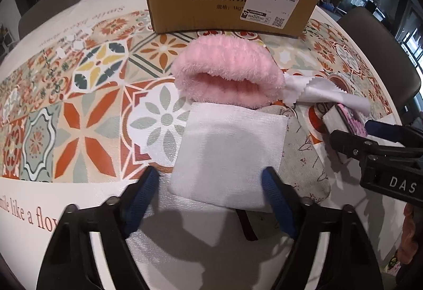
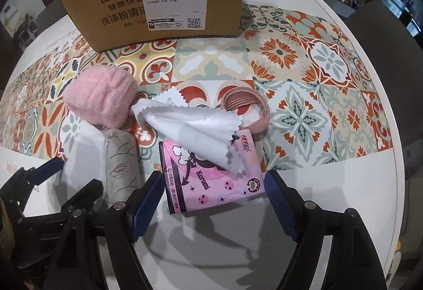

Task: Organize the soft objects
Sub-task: 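Grasp the white square cloth with the left tool while the right tool grasps the pink Kuromi tissue pack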

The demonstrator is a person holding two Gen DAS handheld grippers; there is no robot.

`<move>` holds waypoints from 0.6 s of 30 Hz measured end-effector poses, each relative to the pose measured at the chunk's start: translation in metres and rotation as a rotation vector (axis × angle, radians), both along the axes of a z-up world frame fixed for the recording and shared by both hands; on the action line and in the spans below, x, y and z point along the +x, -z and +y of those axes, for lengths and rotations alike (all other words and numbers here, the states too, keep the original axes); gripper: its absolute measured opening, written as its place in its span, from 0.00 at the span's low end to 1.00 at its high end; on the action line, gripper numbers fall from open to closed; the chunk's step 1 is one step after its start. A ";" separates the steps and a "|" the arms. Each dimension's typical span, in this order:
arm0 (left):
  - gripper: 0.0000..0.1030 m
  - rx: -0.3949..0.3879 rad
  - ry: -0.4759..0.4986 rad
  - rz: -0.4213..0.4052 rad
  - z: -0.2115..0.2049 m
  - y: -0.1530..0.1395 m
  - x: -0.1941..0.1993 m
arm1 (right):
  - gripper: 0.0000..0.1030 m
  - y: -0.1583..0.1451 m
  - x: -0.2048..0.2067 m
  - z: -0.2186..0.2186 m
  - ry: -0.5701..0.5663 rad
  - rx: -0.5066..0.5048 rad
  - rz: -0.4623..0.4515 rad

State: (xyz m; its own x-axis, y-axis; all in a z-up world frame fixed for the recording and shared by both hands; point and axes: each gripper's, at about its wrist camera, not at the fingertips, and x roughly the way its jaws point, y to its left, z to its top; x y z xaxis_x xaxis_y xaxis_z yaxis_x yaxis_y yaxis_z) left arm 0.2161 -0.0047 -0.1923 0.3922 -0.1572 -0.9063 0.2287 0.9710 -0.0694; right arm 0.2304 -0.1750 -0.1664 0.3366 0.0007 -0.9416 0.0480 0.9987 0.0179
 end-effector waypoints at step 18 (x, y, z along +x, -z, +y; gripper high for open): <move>0.09 -0.003 0.017 -0.069 -0.004 -0.021 -0.014 | 0.76 0.011 -0.007 -0.009 0.024 0.074 0.020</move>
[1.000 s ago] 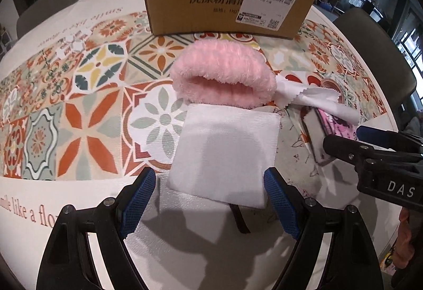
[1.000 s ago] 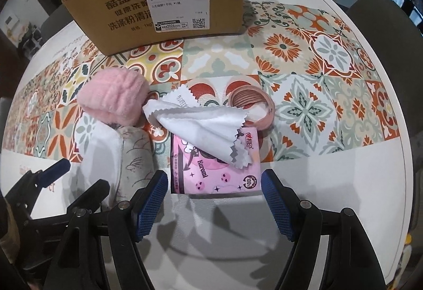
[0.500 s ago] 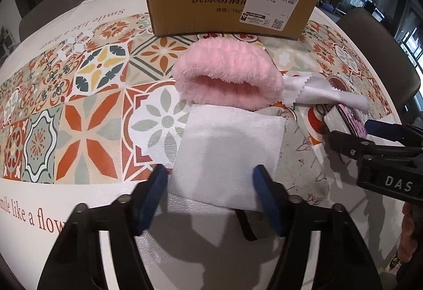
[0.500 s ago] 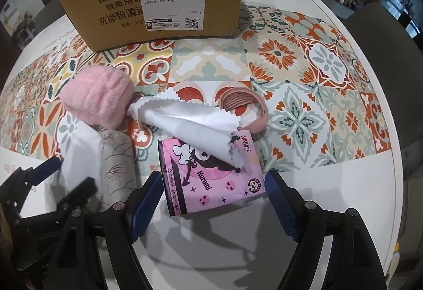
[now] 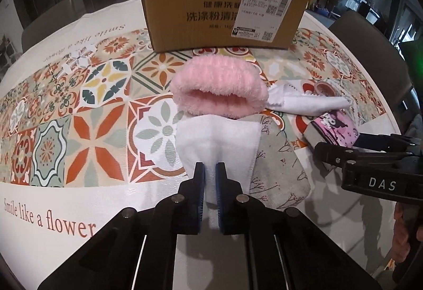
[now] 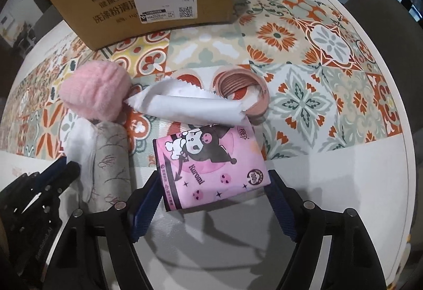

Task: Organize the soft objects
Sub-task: 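Grasp the white square cloth with the left tool while the right tool grasps the pink Kuromi tissue pack, then lift the white cloth and tissue pack and carry them over the box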

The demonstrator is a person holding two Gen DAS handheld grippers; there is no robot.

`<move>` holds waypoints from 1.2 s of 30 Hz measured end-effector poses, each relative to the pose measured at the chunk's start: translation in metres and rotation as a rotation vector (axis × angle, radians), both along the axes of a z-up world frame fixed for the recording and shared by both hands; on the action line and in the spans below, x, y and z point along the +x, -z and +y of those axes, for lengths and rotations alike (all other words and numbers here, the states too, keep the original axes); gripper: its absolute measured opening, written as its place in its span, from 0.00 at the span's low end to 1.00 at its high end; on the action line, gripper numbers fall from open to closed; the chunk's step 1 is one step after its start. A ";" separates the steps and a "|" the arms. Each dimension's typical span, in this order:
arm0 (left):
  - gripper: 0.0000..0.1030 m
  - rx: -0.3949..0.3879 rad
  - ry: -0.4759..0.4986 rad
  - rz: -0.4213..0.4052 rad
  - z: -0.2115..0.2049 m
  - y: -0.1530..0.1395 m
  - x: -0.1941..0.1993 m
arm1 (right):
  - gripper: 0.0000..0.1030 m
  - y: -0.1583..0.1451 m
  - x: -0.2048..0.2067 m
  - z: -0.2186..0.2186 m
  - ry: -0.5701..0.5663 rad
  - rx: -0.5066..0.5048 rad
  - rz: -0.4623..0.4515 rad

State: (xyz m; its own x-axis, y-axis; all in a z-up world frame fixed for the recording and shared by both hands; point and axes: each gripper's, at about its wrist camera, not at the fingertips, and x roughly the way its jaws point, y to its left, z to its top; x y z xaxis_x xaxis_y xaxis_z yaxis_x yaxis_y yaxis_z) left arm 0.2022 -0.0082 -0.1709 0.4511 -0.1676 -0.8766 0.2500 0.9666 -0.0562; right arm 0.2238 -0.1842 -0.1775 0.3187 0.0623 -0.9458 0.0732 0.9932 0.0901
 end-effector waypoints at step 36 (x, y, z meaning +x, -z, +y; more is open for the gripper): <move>0.09 -0.058 -0.009 -0.306 0.012 -0.110 -0.029 | 0.75 -0.102 -0.028 0.024 -0.095 0.059 -0.270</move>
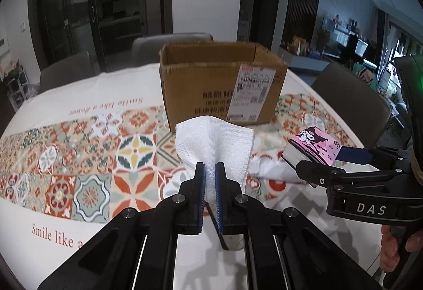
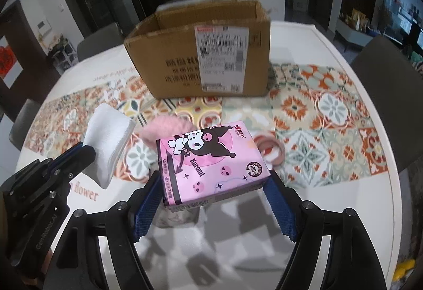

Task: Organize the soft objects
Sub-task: 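Lift the white cloth and tissue pack and carry them over the box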

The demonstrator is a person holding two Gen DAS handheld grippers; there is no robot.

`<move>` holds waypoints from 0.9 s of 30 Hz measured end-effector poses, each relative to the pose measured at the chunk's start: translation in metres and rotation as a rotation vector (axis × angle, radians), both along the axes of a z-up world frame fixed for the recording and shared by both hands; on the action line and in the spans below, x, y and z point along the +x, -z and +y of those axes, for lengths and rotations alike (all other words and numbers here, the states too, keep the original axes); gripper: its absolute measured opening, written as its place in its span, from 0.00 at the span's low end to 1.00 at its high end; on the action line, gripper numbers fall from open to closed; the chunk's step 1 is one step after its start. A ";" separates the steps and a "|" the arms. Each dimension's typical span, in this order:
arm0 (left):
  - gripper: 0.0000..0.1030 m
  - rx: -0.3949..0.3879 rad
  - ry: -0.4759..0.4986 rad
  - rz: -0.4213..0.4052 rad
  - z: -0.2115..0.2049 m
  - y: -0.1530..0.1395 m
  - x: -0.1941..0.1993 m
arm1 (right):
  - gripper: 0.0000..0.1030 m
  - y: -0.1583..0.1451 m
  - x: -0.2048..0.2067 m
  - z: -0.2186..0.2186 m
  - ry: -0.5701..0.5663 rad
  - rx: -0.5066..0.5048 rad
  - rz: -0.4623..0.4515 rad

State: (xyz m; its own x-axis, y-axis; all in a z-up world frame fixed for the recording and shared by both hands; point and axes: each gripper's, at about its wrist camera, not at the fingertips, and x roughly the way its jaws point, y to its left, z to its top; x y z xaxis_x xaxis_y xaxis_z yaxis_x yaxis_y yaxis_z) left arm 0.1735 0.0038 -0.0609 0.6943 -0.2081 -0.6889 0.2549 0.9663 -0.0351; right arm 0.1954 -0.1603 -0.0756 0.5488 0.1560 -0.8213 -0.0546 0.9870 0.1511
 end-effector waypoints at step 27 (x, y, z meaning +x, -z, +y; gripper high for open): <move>0.09 -0.036 -0.012 -0.243 -0.006 -0.077 0.048 | 0.75 -0.097 0.027 -0.011 0.021 0.025 -0.334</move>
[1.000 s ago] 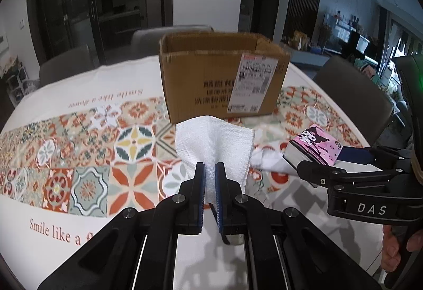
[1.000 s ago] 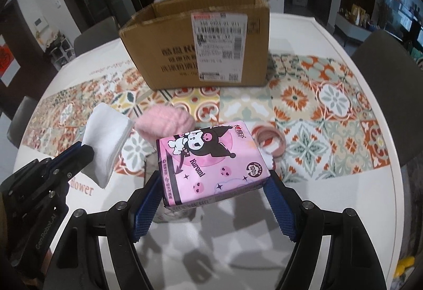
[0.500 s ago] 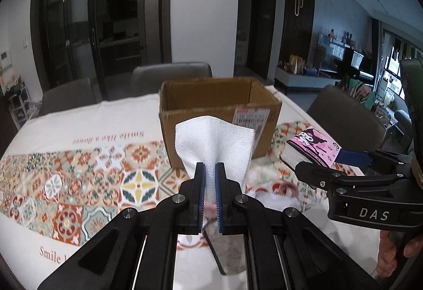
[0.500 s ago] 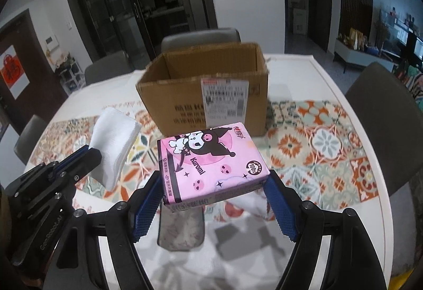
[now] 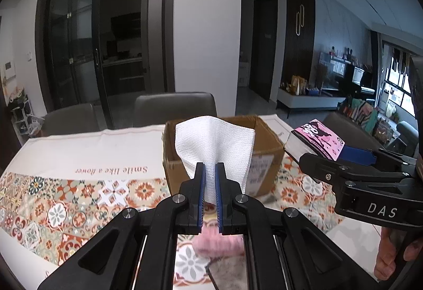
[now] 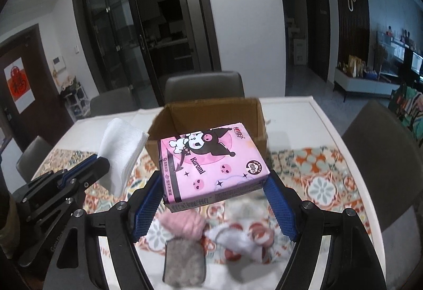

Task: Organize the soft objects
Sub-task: 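Lift the white cloth and tissue pack and carry them over the box, then open both tools to drop the cloth and tissue pack into the box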

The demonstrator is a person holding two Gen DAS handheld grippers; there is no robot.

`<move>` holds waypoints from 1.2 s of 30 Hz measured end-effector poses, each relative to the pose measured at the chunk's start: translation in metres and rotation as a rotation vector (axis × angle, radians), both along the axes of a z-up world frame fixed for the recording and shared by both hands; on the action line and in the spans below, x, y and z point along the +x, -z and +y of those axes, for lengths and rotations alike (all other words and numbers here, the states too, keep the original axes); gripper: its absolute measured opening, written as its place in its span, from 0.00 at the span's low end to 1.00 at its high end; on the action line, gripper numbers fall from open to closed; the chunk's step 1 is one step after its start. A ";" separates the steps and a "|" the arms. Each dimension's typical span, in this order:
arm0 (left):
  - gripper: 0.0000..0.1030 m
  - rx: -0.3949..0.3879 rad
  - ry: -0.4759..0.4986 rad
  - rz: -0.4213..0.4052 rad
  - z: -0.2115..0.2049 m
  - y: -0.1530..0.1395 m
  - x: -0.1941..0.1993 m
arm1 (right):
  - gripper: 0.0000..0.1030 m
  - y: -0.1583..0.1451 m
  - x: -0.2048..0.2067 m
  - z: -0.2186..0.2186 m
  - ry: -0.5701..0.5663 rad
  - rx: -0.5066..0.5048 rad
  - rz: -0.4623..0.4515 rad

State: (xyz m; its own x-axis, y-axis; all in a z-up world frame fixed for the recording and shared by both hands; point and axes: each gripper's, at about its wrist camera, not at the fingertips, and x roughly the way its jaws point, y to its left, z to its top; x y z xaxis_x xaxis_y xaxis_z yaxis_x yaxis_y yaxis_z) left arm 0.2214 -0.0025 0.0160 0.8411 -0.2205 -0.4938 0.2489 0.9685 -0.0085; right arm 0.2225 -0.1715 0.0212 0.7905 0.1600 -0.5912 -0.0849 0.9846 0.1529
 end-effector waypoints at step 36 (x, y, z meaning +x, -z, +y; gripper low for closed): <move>0.09 0.041 -0.018 0.024 -0.027 0.023 0.125 | 0.75 0.009 0.140 -0.001 -0.024 -0.053 -0.010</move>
